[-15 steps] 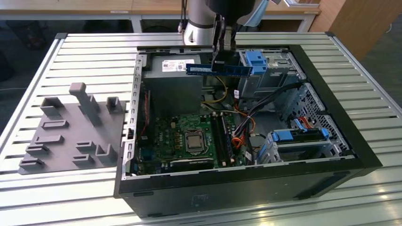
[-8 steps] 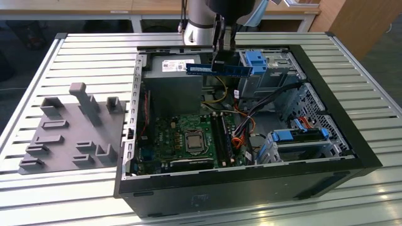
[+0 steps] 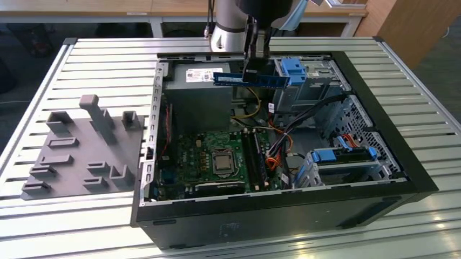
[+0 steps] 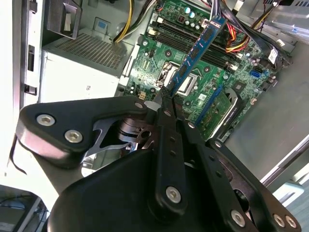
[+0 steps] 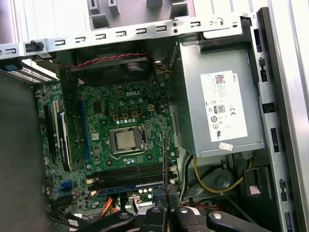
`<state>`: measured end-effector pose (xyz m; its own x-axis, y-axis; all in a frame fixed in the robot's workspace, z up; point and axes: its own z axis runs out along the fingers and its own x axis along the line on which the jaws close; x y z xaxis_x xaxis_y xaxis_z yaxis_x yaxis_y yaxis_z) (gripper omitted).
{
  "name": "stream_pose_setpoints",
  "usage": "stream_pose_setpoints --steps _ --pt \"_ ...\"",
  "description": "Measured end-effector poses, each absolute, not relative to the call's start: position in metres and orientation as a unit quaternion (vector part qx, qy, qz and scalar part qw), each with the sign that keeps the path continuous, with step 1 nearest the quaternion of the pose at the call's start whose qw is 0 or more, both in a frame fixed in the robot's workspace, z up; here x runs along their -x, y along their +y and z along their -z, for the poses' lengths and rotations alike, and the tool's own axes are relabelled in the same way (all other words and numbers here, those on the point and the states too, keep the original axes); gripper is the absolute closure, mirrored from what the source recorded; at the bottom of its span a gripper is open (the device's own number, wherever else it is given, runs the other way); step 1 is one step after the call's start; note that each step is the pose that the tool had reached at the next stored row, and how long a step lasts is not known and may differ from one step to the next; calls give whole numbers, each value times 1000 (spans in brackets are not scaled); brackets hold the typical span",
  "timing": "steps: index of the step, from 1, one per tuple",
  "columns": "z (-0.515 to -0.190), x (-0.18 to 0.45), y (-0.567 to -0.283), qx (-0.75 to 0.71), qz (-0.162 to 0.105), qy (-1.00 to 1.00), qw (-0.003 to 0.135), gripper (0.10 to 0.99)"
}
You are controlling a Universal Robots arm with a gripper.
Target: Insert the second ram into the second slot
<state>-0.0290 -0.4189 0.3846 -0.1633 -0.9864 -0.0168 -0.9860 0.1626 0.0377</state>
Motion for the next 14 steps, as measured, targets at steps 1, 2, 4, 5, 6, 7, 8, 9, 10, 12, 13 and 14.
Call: stream_pose_setpoints --steps 1,2,4,5,6,7,8,9,10,12,13,14 --pt "-385 29 -419 -646 20 -763 6 953" --pt "-385 29 -419 -646 20 -763 6 953" --pt "-385 29 -419 -645 20 -764 6 953" --pt "-385 29 -419 -644 20 -764 6 953" --pt "-385 29 -419 -644 20 -765 6 953" --pt "-385 29 -419 -644 20 -765 6 953" --pt "-385 29 -419 -643 20 -765 6 953" --pt "-385 29 -419 -643 20 -766 6 953" --pt "-385 29 -419 -643 20 -766 6 953" --pt "-385 29 -419 -642 20 -767 6 953" --pt "-385 29 -419 -641 20 -767 6 953" --pt "-385 29 -419 -641 20 -767 6 953"
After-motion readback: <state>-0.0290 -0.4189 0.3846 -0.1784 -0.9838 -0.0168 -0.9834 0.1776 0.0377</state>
